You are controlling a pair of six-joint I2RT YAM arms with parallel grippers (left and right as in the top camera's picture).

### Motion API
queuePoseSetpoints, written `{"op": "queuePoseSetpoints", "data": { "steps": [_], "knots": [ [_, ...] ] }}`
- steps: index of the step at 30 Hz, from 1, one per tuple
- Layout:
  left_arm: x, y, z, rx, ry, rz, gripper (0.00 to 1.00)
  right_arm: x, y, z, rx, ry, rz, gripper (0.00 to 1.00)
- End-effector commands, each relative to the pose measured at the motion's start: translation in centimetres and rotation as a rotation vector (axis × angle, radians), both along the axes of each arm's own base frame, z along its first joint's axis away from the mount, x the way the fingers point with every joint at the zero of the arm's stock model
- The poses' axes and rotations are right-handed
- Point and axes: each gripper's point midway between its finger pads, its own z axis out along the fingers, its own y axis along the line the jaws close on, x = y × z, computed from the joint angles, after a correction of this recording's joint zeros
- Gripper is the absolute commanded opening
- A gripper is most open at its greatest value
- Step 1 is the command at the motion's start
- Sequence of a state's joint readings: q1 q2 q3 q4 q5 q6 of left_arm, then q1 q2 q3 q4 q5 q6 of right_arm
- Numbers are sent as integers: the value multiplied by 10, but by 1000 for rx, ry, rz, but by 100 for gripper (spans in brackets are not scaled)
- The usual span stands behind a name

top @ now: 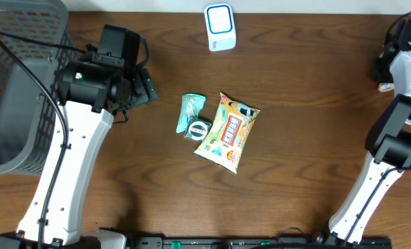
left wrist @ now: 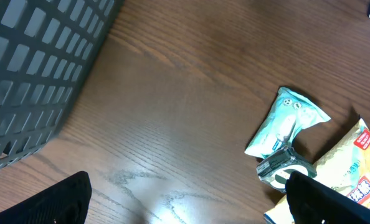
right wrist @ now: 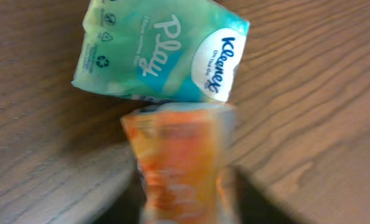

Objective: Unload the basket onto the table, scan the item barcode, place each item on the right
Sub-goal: 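Carry the orange box to the right edge and release it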

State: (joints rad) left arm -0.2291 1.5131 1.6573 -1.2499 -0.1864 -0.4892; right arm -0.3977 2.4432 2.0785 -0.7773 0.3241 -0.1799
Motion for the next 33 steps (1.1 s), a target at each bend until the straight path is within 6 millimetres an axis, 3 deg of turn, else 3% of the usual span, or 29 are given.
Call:
{"op": "queuePoseSetpoints", "data": {
  "steps": [1, 2, 4, 8, 10, 12, 16, 19, 23, 27, 33],
  "knots": [
    [1, 3, 2, 15, -4, -1, 98, 16, 23, 36, 71, -118, 19, 61],
    [1, 3, 2, 15, -4, -1, 98, 16, 23, 42, 72, -136, 6, 67],
    [1, 3, 2, 15, -4, -1, 98, 18, 26, 60, 78, -189, -34, 99],
    [1, 3, 2, 15, -4, -1, 98, 23, 40, 97, 162, -307, -66, 99],
    [1, 3, 2, 15, -4, -1, 98, 26, 57, 121, 252, -376, -52, 99],
    [1, 3, 2, 15, -4, -1, 98, 27, 80, 143, 368, -433, -8, 99],
    [1, 3, 2, 15, -4, -1, 98, 19, 153, 187, 713, -492, 185, 99],
    [1, 3, 2, 15, -4, -1, 98, 3, 201, 203, 963, -467, 283, 99],
    [1, 3, 2, 15, -4, -1, 98, -30, 240, 183, 1058, -283, 328, 95],
    [1, 3, 2, 15, -4, -1, 98, -63, 297, 151, 1106, -75, 457, 90],
    [1, 3, 2, 15, -4, -1, 98, -89, 378, 106, 1134, 96, 604, 86]
  ]
}}
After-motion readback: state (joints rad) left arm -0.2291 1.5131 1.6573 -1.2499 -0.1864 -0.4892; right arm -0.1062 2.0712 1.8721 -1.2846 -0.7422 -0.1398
